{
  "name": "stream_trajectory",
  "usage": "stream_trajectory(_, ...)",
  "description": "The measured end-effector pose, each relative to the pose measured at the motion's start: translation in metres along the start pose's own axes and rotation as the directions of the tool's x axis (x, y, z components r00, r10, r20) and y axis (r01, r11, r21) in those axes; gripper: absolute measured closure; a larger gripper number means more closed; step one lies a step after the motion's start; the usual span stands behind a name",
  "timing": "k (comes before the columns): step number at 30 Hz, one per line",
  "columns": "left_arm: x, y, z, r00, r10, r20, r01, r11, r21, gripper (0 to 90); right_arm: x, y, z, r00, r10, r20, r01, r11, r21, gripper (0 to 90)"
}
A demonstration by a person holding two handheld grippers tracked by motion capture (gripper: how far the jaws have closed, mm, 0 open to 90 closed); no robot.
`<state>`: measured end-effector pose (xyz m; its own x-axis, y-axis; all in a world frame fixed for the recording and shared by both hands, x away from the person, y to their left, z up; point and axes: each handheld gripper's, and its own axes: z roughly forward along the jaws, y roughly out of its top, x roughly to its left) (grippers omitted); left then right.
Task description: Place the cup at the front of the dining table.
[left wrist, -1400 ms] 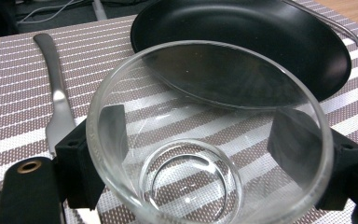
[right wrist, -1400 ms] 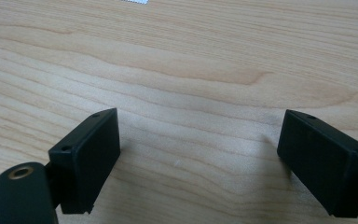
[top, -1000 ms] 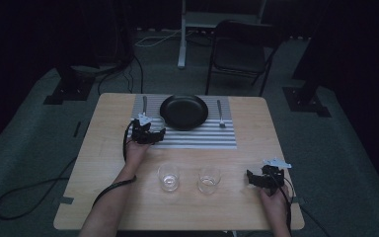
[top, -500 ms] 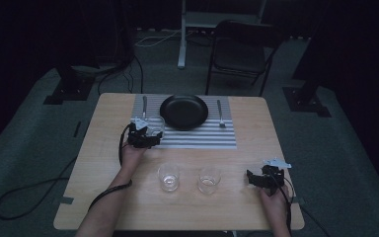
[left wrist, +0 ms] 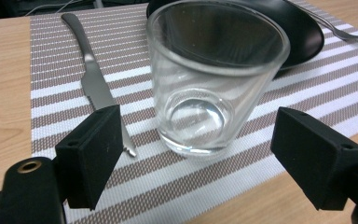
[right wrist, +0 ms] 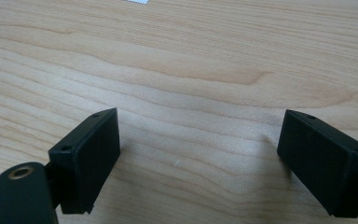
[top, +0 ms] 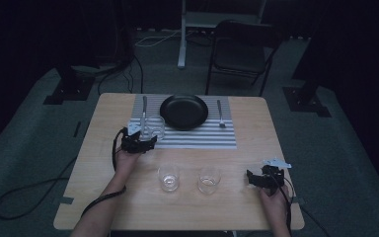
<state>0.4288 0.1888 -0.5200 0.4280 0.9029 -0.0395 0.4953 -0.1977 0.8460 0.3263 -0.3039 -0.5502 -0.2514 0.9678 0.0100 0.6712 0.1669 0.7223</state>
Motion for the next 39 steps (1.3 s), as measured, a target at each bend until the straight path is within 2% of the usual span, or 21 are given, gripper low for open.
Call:
stream_trajectory(8,0.009,-0.010,-0.015,1.0000,-0.007,-0.005,0.007,1.0000,0.004,17.5,0.000,0.000,0.000,1.0000,0.000,0.000,0.000,1.000,0.000,12.5)
stream_trajectory(9,0.012,-0.014,-0.020,0.9998,-0.019,-0.002,0.019,0.9998,-0.010,17.5,0.000,0.000,0.000,1.0000,0.000,0.000,0.000,1.000,0.000,12.5)
stream_trajectory(14,0.016,-0.021,-0.033,0.9998,0.000,-0.022,0.000,1.0000,-0.006,17.5,0.000,0.000,0.000,1.0000,0.000,0.001,0.000,1.000,0.000,12.5)
stream_trajectory(19,0.023,-0.025,-0.043,0.9994,-0.027,-0.024,0.026,0.9996,-0.014,17.5,0.000,0.000,0.000,1.0000,0.000,0.001,0.000,1.000,0.000,12.5)
stream_trajectory(26,0.026,-0.031,-0.052,0.9989,0.002,-0.046,-0.002,1.0000,0.005,17.5,0.000,0.000,0.000,1.0000,0.000,0.001,0.000,1.000,0.000,12.5)
stream_trajectory(30,0.028,-0.036,-0.060,0.9993,-0.009,-0.037,0.009,0.9999,0.006,17.5,0.000,0.000,0.000,1.0000,0.001,0.002,-0.001,1.000,0.000,12.5)
stream_trajectory(33,0.030,-0.040,-0.066,0.9991,-0.006,-0.043,0.006,0.9999,0.008,17.5,0.000,0.000,0.000,1.0000,0.001,0.002,-0.001,1.000,0.000,12.5)
stream_trajectory(39,0.039,-0.049,-0.077,0.9981,-0.030,-0.054,0.030,0.9995,0.009,17.5,0.000,-0.001,0.000,1.0000,0.001,0.002,-0.001,1.000,-0.001,12.5)
